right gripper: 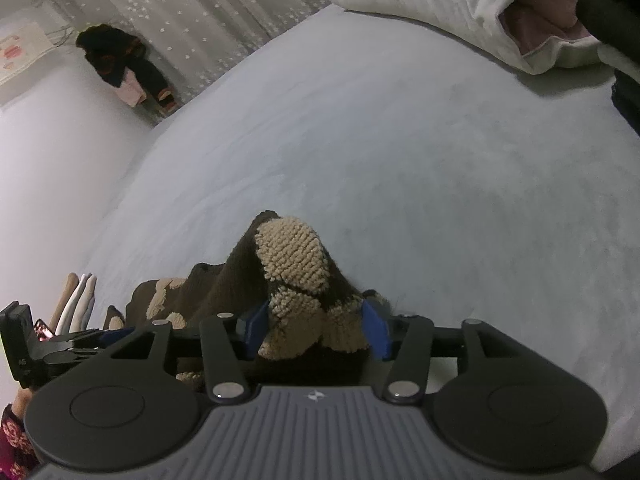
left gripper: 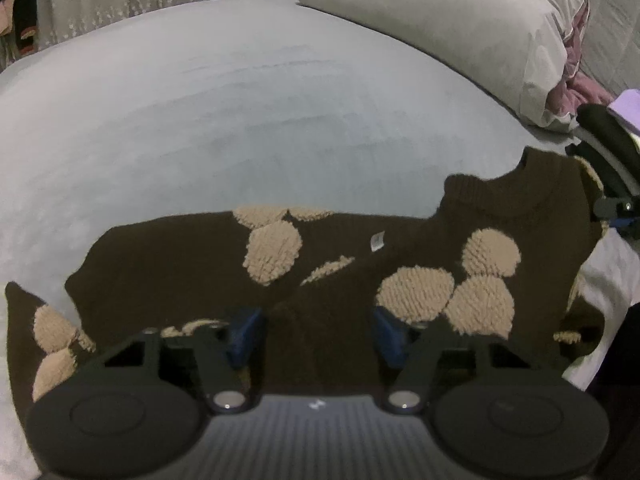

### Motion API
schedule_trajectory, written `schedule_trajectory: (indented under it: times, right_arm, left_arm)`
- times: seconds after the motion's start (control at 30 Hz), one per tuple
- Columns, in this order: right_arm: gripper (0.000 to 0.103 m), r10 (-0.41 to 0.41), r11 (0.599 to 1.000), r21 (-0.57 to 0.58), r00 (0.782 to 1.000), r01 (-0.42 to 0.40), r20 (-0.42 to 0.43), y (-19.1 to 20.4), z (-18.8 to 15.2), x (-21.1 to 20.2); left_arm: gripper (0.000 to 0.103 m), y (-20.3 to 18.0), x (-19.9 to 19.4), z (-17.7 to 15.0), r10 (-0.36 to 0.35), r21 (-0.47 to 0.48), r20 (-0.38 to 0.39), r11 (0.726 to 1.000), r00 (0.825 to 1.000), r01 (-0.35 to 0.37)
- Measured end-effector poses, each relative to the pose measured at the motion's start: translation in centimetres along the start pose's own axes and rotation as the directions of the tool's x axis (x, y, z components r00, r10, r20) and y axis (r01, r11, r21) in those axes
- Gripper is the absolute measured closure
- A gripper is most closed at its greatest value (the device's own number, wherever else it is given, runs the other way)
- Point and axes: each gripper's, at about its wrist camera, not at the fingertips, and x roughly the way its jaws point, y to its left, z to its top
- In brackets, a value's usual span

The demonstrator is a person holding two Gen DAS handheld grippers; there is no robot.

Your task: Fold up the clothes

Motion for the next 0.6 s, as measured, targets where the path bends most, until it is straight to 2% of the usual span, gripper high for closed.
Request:
schedule_trajectory:
  times: [0.03, 0.07, 0.17, 0.27, 0.4, 0.57, 0.6]
  right_arm:
    - [0.047, 0.004, 1.000, -0.004, 1.000, -0.004, 0.000, -0.1, 0.0, 0.1]
    - [0.046, 0.007, 1.000, -0.006, 1.000, -0.007, -0.001, -0.2, 0.1, 0.2]
    - [0.044, 0.014, 1.000, -0.015, 1.000, -0.014, 0.000, -0.4, 0.2, 0.4]
    - [0.042, 0.025, 0.999, -0.022, 1.000, -0.025, 0.001, -0.4, 0.2, 0.4]
    - [0.042, 0.039, 0.998, -0.048, 0.999, -0.039, 0.002, -0.2, 0.1, 0.1]
    - [0.040, 0.035, 0.996, -0.084, 0.999, -0.035, -0.004, 0.2, 0.2, 0.5]
    - [0.040, 0.032, 0.996, -0.086, 0.999, -0.033, -0.008, 0.2, 0.3, 1.0]
  left_arm:
    - [0.070, 0.0, -0.1, -0.2, 0.009, -0.004, 0.003, 1.000, 1.000, -0.009]
    - [0.080, 0.0, -0.3, -0.5, 0.022, -0.010, 0.009, 1.000, 1.000, -0.021]
    - [0.090, 0.1, -1.2, -1.2, 0.039, -0.049, 0.058, 0.998, 0.998, -0.036]
    - [0.092, 0.2, -2.5, -1.5, 0.089, -0.093, 0.129, 0.993, 0.988, -0.077]
    - [0.092, 0.7, -4.2, -0.7, 0.183, -0.159, 0.207, 0.975, 0.961, -0.152]
    - [0.092, 1.8, -4.7, 0.5, 0.325, -0.193, 0.232, 0.939, 0.917, -0.284]
    - [0.092, 2.3, -4.6, 0.6, 0.339, -0.206, 0.228, 0.933, 0.913, -0.295]
